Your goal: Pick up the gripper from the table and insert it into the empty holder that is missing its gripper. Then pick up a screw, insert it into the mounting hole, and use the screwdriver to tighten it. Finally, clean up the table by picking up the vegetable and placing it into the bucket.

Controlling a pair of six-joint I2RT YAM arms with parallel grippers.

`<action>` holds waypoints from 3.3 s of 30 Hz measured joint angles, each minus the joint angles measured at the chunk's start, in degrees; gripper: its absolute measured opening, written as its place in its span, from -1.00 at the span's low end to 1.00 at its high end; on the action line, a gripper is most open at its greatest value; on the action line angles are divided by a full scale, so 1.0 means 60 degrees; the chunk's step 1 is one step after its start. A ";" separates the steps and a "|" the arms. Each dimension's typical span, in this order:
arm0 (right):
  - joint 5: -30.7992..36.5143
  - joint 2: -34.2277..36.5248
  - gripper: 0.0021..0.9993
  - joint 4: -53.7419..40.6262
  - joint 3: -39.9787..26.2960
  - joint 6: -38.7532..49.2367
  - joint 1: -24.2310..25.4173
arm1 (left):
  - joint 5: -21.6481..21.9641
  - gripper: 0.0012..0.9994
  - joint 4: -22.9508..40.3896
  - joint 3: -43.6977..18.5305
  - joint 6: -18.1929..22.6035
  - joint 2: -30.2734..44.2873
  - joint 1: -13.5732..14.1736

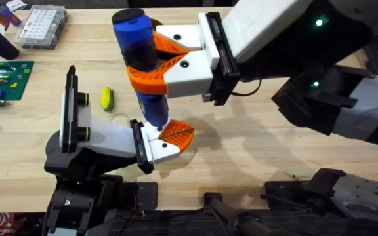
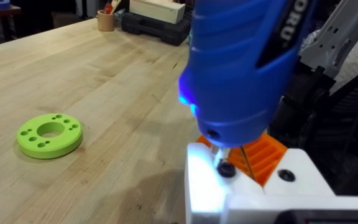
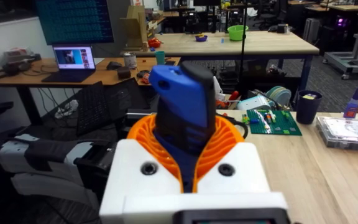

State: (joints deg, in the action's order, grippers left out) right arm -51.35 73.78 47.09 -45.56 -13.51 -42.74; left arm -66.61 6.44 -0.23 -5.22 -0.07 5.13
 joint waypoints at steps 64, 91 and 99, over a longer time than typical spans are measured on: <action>-0.0778 0.0145 -0.87 -0.1687 -0.2927 -0.1031 0.0182 | -0.0032 -0.98 0.0032 -0.0007 -0.0036 0.0013 -0.0004; -0.1742 0.0145 -0.87 -0.3162 -0.3133 -0.0197 0.0147 | -0.0029 -0.98 0.0032 -0.0007 -0.0033 0.0013 -0.0004; -0.1738 0.0145 -0.87 -0.3180 -0.3133 0.0241 -0.0178 | -0.0026 -0.98 0.0032 -0.0007 -0.0035 0.0013 -0.0004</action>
State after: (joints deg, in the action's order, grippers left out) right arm -61.78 74.65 28.01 -64.36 -12.07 -43.80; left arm -66.77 6.63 -0.27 -5.43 0.01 5.10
